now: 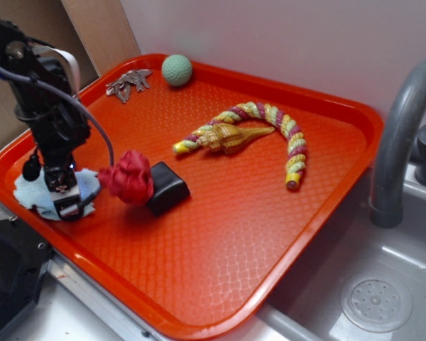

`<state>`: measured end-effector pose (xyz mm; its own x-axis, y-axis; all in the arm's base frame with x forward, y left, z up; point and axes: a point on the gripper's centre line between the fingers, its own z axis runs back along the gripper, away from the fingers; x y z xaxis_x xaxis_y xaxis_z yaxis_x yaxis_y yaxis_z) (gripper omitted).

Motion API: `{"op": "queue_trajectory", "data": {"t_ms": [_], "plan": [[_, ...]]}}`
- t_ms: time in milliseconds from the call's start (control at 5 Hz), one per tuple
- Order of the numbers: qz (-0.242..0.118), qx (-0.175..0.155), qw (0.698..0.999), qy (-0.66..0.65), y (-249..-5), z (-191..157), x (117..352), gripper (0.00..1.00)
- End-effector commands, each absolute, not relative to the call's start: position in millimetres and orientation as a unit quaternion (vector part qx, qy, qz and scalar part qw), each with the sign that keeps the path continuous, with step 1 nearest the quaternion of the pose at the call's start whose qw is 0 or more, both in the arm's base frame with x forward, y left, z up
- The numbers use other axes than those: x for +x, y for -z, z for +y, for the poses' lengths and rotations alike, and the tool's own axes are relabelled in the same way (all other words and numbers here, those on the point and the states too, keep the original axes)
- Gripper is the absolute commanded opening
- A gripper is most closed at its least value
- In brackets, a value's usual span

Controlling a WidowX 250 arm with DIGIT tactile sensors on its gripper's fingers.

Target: Grab the blue cloth.

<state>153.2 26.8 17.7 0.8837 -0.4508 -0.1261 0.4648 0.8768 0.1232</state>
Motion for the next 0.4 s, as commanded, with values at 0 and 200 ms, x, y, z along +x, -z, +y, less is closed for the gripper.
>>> {"op": "queue_trajectory", "data": {"t_ms": [0,200], "plan": [[0.046,0.112,0.975,0.189,-8.4,38.1,156.6,0.00],[0.052,0.071,0.985,0.150,-13.0,54.3,161.7,0.00]]}}
